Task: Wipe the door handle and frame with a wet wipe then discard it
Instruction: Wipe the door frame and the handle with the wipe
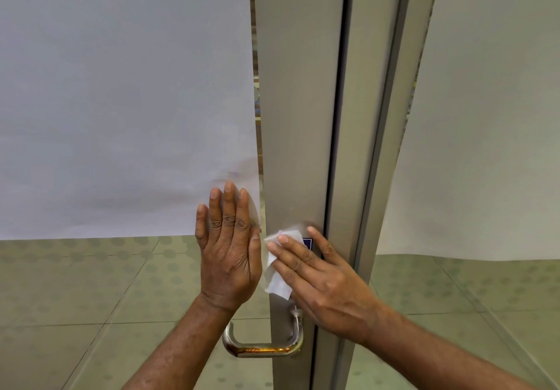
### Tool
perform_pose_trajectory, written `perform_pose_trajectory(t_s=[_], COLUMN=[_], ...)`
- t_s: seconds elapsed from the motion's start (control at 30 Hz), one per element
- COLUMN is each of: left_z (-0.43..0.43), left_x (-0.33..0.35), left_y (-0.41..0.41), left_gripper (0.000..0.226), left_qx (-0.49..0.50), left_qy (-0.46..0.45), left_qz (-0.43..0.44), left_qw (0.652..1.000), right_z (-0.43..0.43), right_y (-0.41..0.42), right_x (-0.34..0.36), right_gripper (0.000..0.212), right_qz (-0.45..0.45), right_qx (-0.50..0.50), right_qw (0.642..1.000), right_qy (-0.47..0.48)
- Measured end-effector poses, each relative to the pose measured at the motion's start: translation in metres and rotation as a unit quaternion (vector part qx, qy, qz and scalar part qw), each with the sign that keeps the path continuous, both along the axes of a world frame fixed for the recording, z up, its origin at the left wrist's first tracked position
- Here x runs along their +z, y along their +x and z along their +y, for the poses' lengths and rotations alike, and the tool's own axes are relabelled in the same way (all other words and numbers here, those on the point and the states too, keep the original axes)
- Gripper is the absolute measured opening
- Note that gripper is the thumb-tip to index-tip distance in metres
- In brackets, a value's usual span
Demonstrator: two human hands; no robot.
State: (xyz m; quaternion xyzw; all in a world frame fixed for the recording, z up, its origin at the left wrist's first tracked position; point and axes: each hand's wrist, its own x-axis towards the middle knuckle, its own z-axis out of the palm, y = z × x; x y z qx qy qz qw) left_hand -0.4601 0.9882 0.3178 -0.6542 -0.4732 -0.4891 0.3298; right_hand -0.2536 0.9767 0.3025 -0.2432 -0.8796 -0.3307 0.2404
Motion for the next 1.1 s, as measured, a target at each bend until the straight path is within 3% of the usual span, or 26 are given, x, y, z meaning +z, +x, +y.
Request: perform_pose_trajectory(t_s=[0.27, 0.37, 0.5, 0.6, 0.83, 0.97, 1.1], left_z=[-0.001, 0.0, 0.001, 0.001, 0.002, 0.002, 0.002], left_x=[0.0, 0.0, -0.001, -0.001, -0.001, -0.002, -0.002], left_y=[-0.001, 0.0, 0.0, 0.001, 0.0, -0.001, 0.0], left_gripper=[0.058, 0.058, 0.058, 0.058, 0.058, 0.058, 0.058], left_qx=[-0.007, -0.005, -0.002, -0.005, 0.001, 0.0, 0.003], left_qy=[-0.007, -0.005, 0.002, 0.005, -0.001, -0.003, -0.002], left_qz=[-0.005, -0.006, -0.009, -0.011, -0.005, -0.007, -0.005], left_qw=[1.0, 1.0, 1.0, 1.0, 1.0, 1.0, 1.0], right_z=[-0.02, -0.018, -0.002, 0.005, 0.003, -0.007, -0.018], right_y=[0.013, 0.013, 0.006, -0.001, 0.008, 0.004, -0.003], right_x=[-0.054, -0.044, -0.004, 0.007, -0.035, -0.044, -0.048], right_gripper=[0.056, 0.042, 0.044, 0.038, 0.05, 0.055, 0.075], right_qz=[-0.021, 0.013, 0.061, 0.097, -0.041, -0.052, -0.024], right_qx=[-0.002, 0.01, 0.022, 0.033, 0.011, -0.028, -0.055], right_qw=[0.996, 0.999, 0.997, 0.993, 0.998, 0.998, 0.998], right_qy=[-0.085, -0.046, 0.04, 0.052, 0.046, 0.018, -0.024])
